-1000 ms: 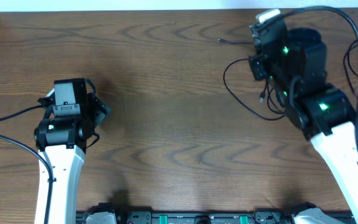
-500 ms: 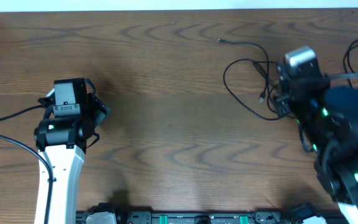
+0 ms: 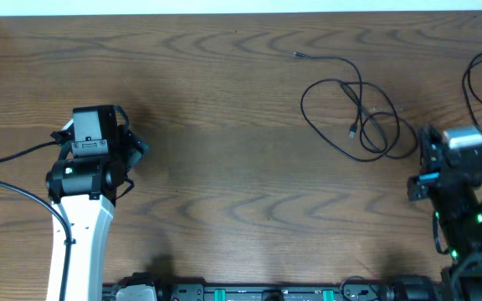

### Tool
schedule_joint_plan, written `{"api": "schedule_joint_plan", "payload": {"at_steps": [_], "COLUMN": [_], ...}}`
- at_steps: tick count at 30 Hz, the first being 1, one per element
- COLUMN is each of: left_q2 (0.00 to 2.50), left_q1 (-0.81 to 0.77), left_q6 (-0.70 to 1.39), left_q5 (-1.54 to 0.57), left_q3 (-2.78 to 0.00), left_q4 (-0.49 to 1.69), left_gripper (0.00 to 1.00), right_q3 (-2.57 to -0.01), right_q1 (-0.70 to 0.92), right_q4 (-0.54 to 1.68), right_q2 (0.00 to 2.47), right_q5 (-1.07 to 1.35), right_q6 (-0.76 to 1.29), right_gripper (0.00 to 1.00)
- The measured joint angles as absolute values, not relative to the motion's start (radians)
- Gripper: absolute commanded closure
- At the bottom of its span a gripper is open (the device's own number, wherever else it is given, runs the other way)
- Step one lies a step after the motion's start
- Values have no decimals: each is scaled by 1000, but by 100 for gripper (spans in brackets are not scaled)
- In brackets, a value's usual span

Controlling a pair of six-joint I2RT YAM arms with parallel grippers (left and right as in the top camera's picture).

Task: Untangle cables

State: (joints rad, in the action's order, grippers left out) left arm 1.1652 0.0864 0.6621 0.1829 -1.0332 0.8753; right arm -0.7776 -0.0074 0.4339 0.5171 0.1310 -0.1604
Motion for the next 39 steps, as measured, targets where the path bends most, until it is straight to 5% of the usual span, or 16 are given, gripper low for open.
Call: {"api": "schedule_joint_plan", "payload": {"at_steps": [18,26,27,29,39], "left_q2": [1165,1165,1165,1165,1165], "left_q1": [86,86,86,86,86], "left_q6": [662,662,662,662,662], "left_q5": [183,183,183,183,183], "left_q3": [-1033,-1033,-1033,-1033,-1033], "left_q4": [875,875,875,875,875], "left_gripper": [6,6,6,6,6], "right_q3": [-810,-904,-912,-926,-936], "right_q1": [-146,-146,-146,-166,-220], "right_q4": [411,440,443,451,453], "right_q2": [78,11,11,11,11], "right_q5": [278,285,285,289,289], "right_q6": [-109,-91,-91,-92,-89], "right_gripper": [87,65,52,1,1]}}
